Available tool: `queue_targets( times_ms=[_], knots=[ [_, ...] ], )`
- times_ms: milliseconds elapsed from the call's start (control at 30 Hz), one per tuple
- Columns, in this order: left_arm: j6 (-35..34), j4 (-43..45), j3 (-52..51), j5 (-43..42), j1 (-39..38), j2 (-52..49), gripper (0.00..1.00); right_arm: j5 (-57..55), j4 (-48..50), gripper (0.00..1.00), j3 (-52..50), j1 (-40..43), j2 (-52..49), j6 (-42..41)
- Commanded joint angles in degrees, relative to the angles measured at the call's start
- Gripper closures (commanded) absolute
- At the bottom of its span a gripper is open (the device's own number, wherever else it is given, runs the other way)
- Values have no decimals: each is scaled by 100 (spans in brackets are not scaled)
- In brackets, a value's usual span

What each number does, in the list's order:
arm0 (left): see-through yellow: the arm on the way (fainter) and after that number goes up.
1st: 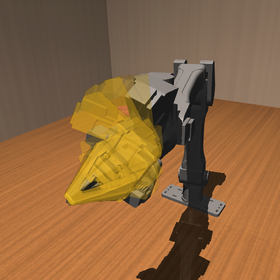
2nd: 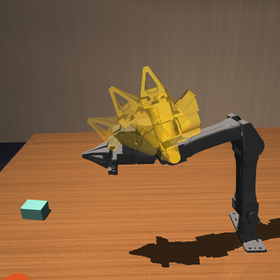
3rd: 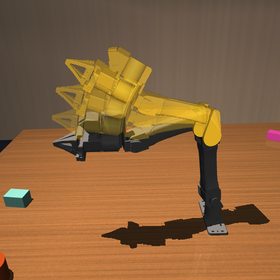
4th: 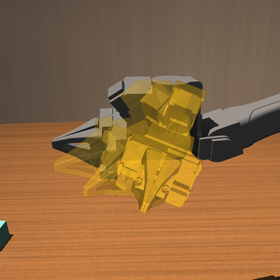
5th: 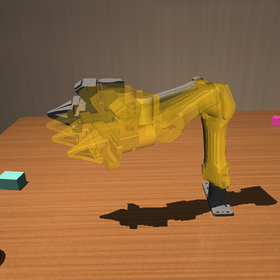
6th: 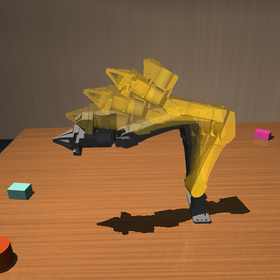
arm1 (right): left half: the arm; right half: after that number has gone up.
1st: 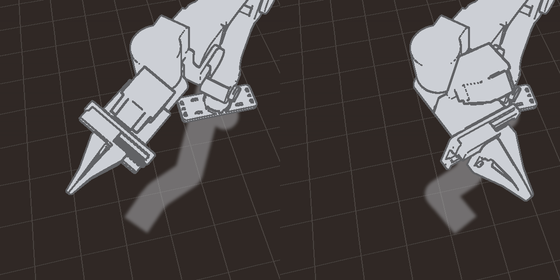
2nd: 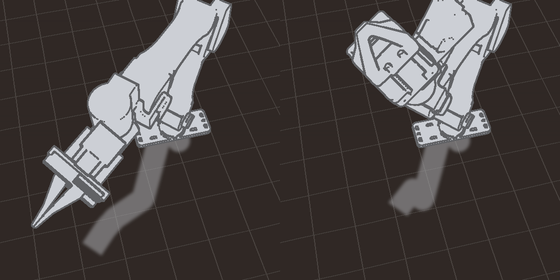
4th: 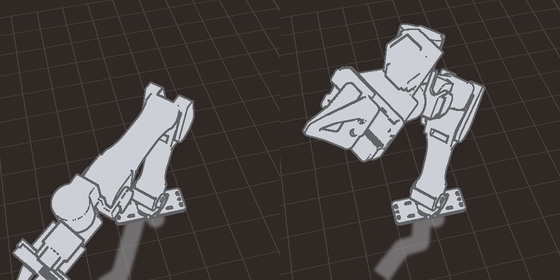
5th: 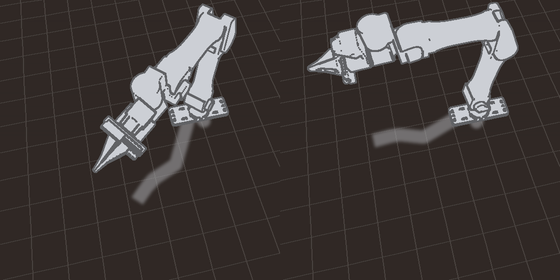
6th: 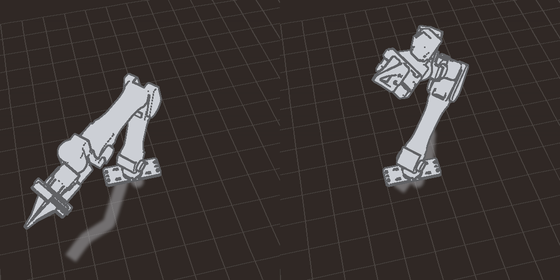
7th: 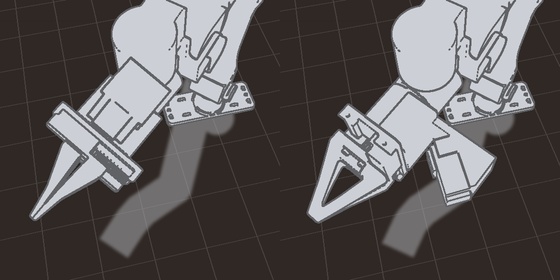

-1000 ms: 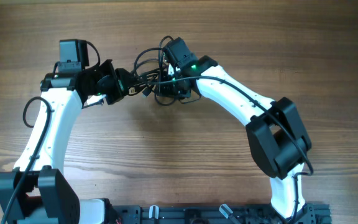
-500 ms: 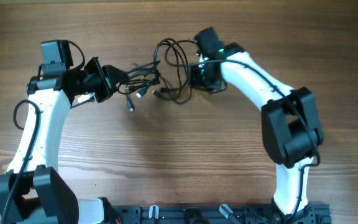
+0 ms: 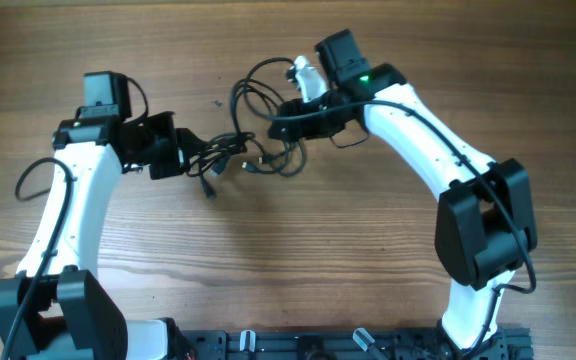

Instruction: Untangle cables

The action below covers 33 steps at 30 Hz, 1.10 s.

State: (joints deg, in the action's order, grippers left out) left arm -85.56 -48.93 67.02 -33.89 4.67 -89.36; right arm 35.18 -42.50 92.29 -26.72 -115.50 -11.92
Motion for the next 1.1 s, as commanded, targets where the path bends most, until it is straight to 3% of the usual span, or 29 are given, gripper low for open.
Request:
queue_targets(
  times_ms=[0, 100, 300, 500, 567, 600, 633, 667, 700, 800, 933, 1067],
  knots=[
    [2122, 31, -26, 20, -280, 2, 96, 527, 15, 38, 103, -66, 76, 122],
    [2973, 199, -26, 15, -356, 2, 96, 876, -48, 38, 103, -63, 76, 120],
    [3067, 369, -26, -9, -385, 2, 96, 317, -514, 38, 101, -203, 76, -627],
    [5801, 107, -33, 463, -767, -7, 96, -15, -1338, 42, 122, -83, 186, -37],
    [6015, 70, -39, 1198, -1040, -57, 95, -538, -1641, 42, 122, -42, 409, 15],
    [6013, 107, -39, 1558, -1163, -96, 80, -734, -1696, 42, 122, -24, 525, 17],
    [6006, 116, -37, 1770, -1237, -116, 53, -903, -1711, 41, 122, -17, 638, 13],
    [6008, 111, -37, 1858, -1298, -131, 19, -1093, -1694, 39, 122, -20, 782, 11],
    [6006, 111, -37, 1853, -1320, -131, 5, -1241, -1665, 37, 122, -20, 935, -13],
    [6067, 131, -20, 1779, -1318, -129, 4, -1561, -1604, 32, 122, 20, 1268, -17],
    [6631, 17, -15, 1126, -1322, -85, 14, -1589, -1554, 27, 122, 164, 1384, -15],
    [6194, -109, -26, 1567, -1458, -87, 20, -1591, -1534, 27, 122, 201, 1381, -2]
  ],
)
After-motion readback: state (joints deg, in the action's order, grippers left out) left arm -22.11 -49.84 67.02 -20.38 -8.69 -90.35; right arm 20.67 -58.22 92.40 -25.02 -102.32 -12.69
